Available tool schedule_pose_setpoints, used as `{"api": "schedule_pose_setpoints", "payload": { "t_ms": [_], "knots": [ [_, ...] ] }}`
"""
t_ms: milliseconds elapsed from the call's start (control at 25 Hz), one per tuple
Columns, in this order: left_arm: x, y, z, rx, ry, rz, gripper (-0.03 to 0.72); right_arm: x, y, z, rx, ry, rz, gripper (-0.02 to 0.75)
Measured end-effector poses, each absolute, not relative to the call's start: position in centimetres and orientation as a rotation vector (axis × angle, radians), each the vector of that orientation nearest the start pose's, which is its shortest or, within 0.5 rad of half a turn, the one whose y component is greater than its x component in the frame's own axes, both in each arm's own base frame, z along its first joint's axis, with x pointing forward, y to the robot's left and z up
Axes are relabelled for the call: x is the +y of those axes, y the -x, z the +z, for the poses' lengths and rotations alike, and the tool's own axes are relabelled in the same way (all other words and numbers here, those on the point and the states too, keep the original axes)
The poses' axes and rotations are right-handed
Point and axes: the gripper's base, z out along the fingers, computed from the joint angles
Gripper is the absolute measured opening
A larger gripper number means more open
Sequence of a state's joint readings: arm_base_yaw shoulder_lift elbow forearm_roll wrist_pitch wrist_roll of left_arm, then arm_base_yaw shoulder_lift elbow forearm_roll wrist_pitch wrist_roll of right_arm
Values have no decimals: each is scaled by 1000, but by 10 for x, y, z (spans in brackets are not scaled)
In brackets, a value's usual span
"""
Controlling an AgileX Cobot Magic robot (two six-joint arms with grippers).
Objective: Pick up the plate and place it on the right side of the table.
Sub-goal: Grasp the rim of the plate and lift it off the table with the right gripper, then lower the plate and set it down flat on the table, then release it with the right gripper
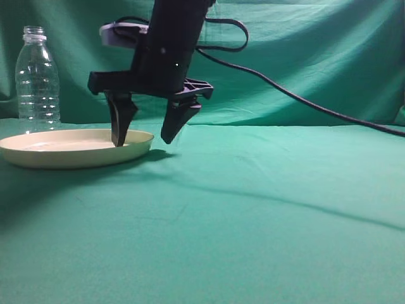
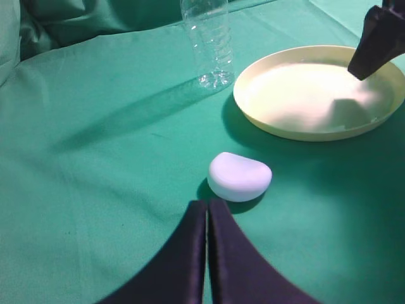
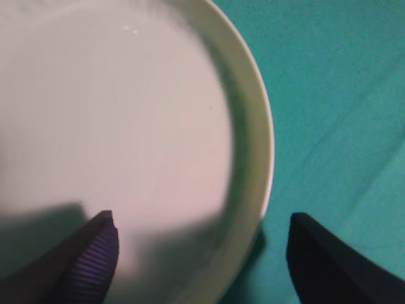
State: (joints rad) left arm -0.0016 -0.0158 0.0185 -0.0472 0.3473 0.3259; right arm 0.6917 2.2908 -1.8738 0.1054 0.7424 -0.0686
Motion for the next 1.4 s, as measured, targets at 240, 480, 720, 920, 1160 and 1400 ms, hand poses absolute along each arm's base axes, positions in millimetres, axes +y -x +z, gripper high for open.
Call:
{"api": "schedule_pose_setpoints", "payload": {
  "t_ms": [240, 480, 720, 920, 1160, 1400],
  "knots": [
    [-2, -53, 177, 1817, -270, 182, 0, 326, -387, 154, 2519, 944, 282, 505],
    [-2, -53, 177, 1817, -270, 182, 0, 328, -390, 157, 2498, 911, 293, 83],
    [-2, -53, 177, 1817, -270, 182, 0, 324, -397, 195, 2511, 874, 161, 0],
    [-2, -53, 177, 1817, -270, 182, 0, 303, -393, 264, 2437, 886, -17, 0],
    [-2, -53, 177, 1817, -270, 182, 0, 236, -394, 322, 2505, 720, -102, 0],
    [-2, -53, 177, 1817, -270, 182, 0, 134, -390, 341, 2592, 470, -162, 0]
  ]
}}
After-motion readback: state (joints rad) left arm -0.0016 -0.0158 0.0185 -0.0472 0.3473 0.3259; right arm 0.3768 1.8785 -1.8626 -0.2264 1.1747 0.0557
